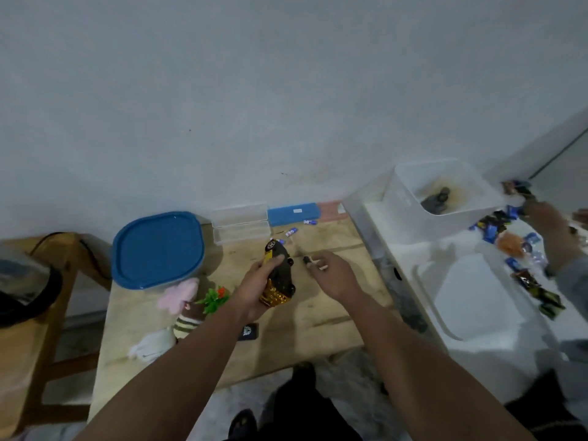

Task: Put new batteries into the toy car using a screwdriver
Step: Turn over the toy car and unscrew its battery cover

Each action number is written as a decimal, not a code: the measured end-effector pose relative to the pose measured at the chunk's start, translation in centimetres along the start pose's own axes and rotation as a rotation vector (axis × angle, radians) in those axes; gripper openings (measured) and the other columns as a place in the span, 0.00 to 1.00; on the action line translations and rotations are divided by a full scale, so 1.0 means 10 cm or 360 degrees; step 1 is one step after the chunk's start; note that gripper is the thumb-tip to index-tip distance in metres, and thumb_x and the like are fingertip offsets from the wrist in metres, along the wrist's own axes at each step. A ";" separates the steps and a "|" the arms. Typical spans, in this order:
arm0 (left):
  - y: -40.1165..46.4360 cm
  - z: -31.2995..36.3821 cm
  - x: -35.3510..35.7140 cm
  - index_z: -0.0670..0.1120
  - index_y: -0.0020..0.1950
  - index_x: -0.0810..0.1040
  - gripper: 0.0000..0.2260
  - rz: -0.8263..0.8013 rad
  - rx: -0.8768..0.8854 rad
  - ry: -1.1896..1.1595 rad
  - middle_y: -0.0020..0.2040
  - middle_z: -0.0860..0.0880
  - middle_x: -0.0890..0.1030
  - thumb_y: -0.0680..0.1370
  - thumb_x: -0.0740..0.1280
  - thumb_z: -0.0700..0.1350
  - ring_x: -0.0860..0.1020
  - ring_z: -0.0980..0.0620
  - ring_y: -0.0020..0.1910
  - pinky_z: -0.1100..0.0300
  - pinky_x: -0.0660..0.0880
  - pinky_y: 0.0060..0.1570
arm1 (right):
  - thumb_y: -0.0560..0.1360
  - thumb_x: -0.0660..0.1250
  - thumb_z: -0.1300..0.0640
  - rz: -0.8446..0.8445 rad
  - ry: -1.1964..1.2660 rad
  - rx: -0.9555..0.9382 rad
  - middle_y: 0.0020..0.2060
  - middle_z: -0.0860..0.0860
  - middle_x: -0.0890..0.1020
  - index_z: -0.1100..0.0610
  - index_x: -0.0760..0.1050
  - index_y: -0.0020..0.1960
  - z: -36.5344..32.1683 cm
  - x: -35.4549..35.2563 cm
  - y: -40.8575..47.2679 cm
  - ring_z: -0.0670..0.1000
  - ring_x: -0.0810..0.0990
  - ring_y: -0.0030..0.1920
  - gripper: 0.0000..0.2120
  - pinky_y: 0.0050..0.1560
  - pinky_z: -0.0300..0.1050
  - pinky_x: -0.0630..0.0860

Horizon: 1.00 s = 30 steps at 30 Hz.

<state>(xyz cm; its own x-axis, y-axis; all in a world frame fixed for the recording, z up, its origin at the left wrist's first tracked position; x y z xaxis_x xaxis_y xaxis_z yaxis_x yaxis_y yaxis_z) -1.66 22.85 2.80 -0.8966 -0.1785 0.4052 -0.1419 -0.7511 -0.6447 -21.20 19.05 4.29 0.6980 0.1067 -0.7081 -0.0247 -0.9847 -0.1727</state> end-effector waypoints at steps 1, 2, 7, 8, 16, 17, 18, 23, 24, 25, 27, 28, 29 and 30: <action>-0.06 -0.01 0.02 0.46 0.72 0.71 0.32 -0.0022 0.0028 -0.0018 0.64 0.35 0.81 0.72 0.79 0.52 0.84 0.36 0.57 0.43 0.82 0.50 | 0.76 0.71 0.54 0.0042 0.0023 -0.0087 0.50 0.50 0.84 0.54 0.82 0.56 -0.06 0.00 -0.05 0.50 0.82 0.51 0.10 0.53 0.45 0.78; -0.09 -0.02 0.02 0.45 0.73 0.70 0.31 -0.0048 0.0056 -0.0043 0.63 0.34 0.81 0.74 0.77 0.50 0.84 0.36 0.56 0.43 0.82 0.50 | 0.75 0.71 0.55 0.0064 0.0036 -0.0170 0.48 0.50 0.84 0.54 0.83 0.54 -0.12 0.00 -0.10 0.49 0.82 0.49 0.09 0.54 0.48 0.79; -0.23 0.05 0.04 0.42 0.71 0.69 0.20 -0.0129 0.0176 0.0020 0.64 0.30 0.79 0.81 0.68 0.45 0.83 0.33 0.55 0.33 0.77 0.59 | 0.77 0.71 0.56 0.0058 0.0196 -0.0522 0.48 0.46 0.81 0.52 0.83 0.55 -0.51 -0.04 -0.21 0.42 0.80 0.46 0.07 0.51 0.39 0.79; -0.25 0.08 0.06 0.42 0.70 0.71 0.19 -0.0108 0.0192 0.0035 0.64 0.30 0.79 0.81 0.68 0.45 0.82 0.32 0.56 0.32 0.77 0.60 | 0.77 0.71 0.56 0.0049 0.0208 -0.0569 0.48 0.46 0.81 0.52 0.83 0.55 -0.56 -0.05 -0.21 0.41 0.79 0.44 0.08 0.48 0.36 0.78; -0.35 0.12 0.51 0.46 0.67 0.78 0.15 -0.0028 0.0397 -0.0093 0.62 0.39 0.84 0.84 0.62 0.51 0.84 0.40 0.57 0.50 0.81 0.45 | 0.75 0.73 0.54 -0.0124 0.0260 -0.0693 0.48 0.46 0.79 0.49 0.83 0.56 -0.67 -0.27 -0.02 0.37 0.75 0.42 0.10 0.47 0.33 0.73; -0.34 0.11 0.57 0.46 0.67 0.79 0.15 -0.0023 0.0427 -0.0104 0.62 0.40 0.84 0.85 0.62 0.51 0.83 0.40 0.59 0.48 0.81 0.49 | 0.75 0.73 0.53 -0.0149 0.0245 -0.0694 0.49 0.46 0.79 0.48 0.82 0.56 -0.65 -0.32 0.02 0.38 0.75 0.42 0.11 0.47 0.32 0.73; -0.33 0.10 0.61 0.45 0.68 0.78 0.17 -0.0019 0.0457 -0.0106 0.63 0.40 0.84 0.85 0.62 0.52 0.82 0.39 0.62 0.46 0.80 0.54 | 0.75 0.73 0.53 -0.0173 0.0236 -0.0701 0.49 0.47 0.79 0.48 0.82 0.57 -0.64 -0.37 0.05 0.38 0.75 0.42 0.12 0.47 0.33 0.73; -0.21 0.08 0.76 0.44 0.69 0.77 0.17 0.0067 0.0568 -0.0016 0.64 0.39 0.83 0.85 0.63 0.51 0.81 0.39 0.64 0.44 0.77 0.62 | 0.73 0.74 0.53 -0.0328 0.0216 -0.0717 0.51 0.48 0.79 0.46 0.81 0.56 -0.58 -0.53 0.22 0.41 0.76 0.42 0.12 0.51 0.41 0.78; -0.19 0.07 0.77 0.44 0.69 0.78 0.16 0.0089 0.0589 0.0004 0.63 0.39 0.83 0.85 0.63 0.50 0.82 0.39 0.63 0.43 0.77 0.62 | 0.72 0.75 0.53 -0.0369 0.0194 -0.0720 0.51 0.48 0.79 0.46 0.81 0.56 -0.58 -0.55 0.25 0.41 0.76 0.41 0.12 0.50 0.41 0.77; -0.18 0.07 0.78 0.44 0.68 0.78 0.15 0.0110 0.0608 0.0028 0.62 0.38 0.83 0.85 0.63 0.50 0.82 0.39 0.62 0.43 0.77 0.62 | 0.72 0.75 0.53 -0.0425 0.0183 -0.0713 0.50 0.48 0.79 0.46 0.81 0.55 -0.57 -0.57 0.27 0.41 0.76 0.40 0.12 0.48 0.40 0.76; -0.17 0.08 0.79 0.45 0.66 0.80 0.15 0.0137 0.0634 0.0112 0.60 0.38 0.84 0.85 0.63 0.51 0.83 0.39 0.60 0.41 0.77 0.62 | 0.70 0.77 0.55 -0.0578 0.0188 -0.0664 0.45 0.47 0.78 0.49 0.79 0.53 -0.59 -0.63 0.31 0.42 0.76 0.38 0.13 0.45 0.40 0.75; -0.16 0.08 0.81 0.46 0.65 0.80 0.15 0.0135 0.0641 0.0177 0.59 0.39 0.85 0.85 0.63 0.53 0.83 0.39 0.60 0.41 0.77 0.62 | 0.69 0.77 0.56 -0.0661 0.0175 -0.0628 0.42 0.47 0.77 0.50 0.79 0.52 -0.61 -0.66 0.34 0.44 0.76 0.39 0.13 0.44 0.41 0.75; -0.17 0.08 0.84 0.47 0.64 0.81 0.15 0.0139 0.0648 0.0241 0.58 0.40 0.85 0.85 0.63 0.54 0.83 0.40 0.60 0.41 0.78 0.62 | 0.69 0.77 0.57 -0.0739 0.0143 -0.0592 0.41 0.48 0.76 0.50 0.78 0.51 -0.63 -0.70 0.37 0.46 0.75 0.39 0.14 0.44 0.43 0.75; -0.18 0.10 0.88 0.48 0.64 0.81 0.15 0.0149 0.0659 0.0303 0.58 0.42 0.86 0.85 0.62 0.54 0.84 0.42 0.59 0.42 0.78 0.62 | 0.69 0.76 0.57 -0.0811 0.0107 -0.0563 0.41 0.49 0.76 0.50 0.76 0.51 -0.64 -0.72 0.38 0.47 0.75 0.40 0.13 0.43 0.45 0.76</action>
<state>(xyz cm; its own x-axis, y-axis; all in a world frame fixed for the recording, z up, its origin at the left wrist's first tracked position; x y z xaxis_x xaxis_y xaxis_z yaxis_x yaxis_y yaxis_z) -8.88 22.01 8.13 -0.9642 -0.1668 0.2063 0.0881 -0.9349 -0.3439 -21.73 13.62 13.16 0.6034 0.5777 -0.5498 0.5540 -0.7995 -0.2320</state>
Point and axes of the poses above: each hand's wrist, its own y-axis towards the middle knuckle, its own x-axis out of the palm, z = x × y, the point moved 4 cm from there along y, towards the middle knuckle
